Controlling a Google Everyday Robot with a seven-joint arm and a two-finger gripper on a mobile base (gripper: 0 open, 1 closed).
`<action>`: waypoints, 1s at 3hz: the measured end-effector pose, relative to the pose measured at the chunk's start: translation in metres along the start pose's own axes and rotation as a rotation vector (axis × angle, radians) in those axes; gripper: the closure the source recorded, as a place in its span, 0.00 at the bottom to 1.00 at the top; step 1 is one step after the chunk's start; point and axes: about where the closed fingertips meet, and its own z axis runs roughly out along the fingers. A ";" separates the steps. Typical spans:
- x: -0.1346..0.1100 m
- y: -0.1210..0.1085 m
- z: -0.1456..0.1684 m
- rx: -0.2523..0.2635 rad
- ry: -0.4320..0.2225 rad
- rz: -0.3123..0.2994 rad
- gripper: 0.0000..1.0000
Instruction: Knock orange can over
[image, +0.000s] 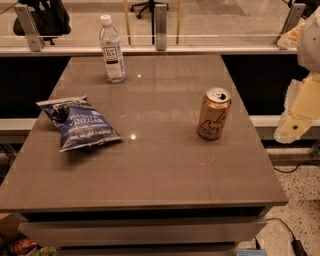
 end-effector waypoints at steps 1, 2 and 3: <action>0.000 0.000 0.000 0.000 0.000 0.000 0.00; -0.002 0.001 0.001 -0.030 -0.035 0.019 0.00; -0.014 0.006 0.011 -0.089 -0.107 0.026 0.00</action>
Offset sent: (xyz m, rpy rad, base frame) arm -0.0006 0.0053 -0.0053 0.1131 0.0735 0.0005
